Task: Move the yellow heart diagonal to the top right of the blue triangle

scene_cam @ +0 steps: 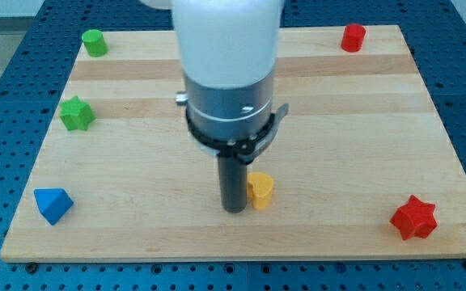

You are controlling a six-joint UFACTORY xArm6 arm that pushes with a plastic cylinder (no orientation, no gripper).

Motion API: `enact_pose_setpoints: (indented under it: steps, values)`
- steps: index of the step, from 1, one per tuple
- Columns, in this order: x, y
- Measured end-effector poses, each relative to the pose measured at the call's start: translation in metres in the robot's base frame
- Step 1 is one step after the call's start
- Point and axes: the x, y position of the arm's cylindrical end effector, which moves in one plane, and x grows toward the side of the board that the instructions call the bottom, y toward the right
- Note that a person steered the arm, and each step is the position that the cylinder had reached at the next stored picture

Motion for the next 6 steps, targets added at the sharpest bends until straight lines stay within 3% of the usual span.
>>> enact_pose_setpoints:
  steps: [1,2,3,4,6]
  values:
    - [0.041,0.004]
    - [0.038,0.050]
    - [0.005,0.060]
    - [-0.021,0.011]
    - [-0.018,0.019]
